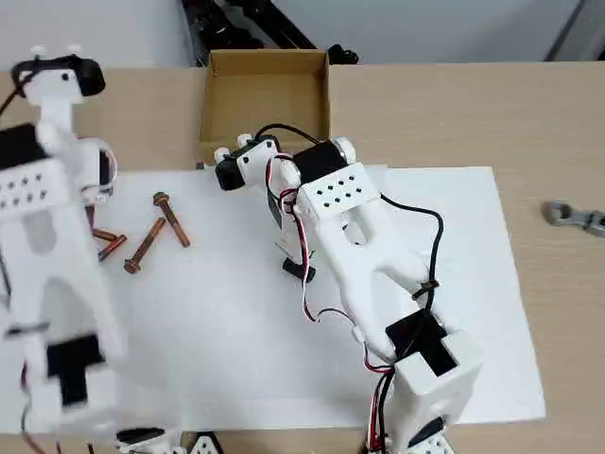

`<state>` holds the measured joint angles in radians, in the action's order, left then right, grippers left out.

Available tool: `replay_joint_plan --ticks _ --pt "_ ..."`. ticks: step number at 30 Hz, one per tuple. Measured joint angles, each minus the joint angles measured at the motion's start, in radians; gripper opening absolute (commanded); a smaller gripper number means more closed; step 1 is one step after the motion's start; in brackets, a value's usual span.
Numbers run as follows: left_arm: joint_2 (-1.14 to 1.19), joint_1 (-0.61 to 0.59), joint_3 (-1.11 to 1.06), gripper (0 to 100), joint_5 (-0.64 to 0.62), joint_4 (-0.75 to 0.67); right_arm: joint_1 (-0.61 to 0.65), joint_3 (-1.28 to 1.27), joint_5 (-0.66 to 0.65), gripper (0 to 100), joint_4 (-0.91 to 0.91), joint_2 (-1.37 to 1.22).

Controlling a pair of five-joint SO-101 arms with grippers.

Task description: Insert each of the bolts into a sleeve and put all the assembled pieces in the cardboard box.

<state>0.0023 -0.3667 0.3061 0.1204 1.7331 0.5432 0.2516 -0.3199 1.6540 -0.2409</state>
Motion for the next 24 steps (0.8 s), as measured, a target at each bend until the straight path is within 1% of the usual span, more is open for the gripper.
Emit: replay_joint_plan --ticks 8,11,14,17,20,24 --pt "-0.543 0.000 -0.364 0 0.000 -0.017 0.000 0.000 0.000 0.4 0.000 -0.112" --pt "-0.733 0.000 -0.476 0 -0.031 -0.025 0.000 0.000 0.000 0.5 0.000 -0.166" --pt "-0.890 0.000 -0.574 0 -0.058 -0.066 0.000 0.000 0.000 0.5 -0.002 -0.183" --pt "-1.007 0.000 -0.631 0 -0.091 -0.084 0.000 0.000 0.000 0.5 -0.002 -0.183" --pt "-1.083 0.000 -0.632 0 -0.110 -0.084 0.000 0.034 -0.014 0.9 -0.002 -0.184" --pt "-1.106 0.000 -0.637 0 -0.110 -0.084 0.000 0.089 -0.058 9.2 -0.002 -0.184"
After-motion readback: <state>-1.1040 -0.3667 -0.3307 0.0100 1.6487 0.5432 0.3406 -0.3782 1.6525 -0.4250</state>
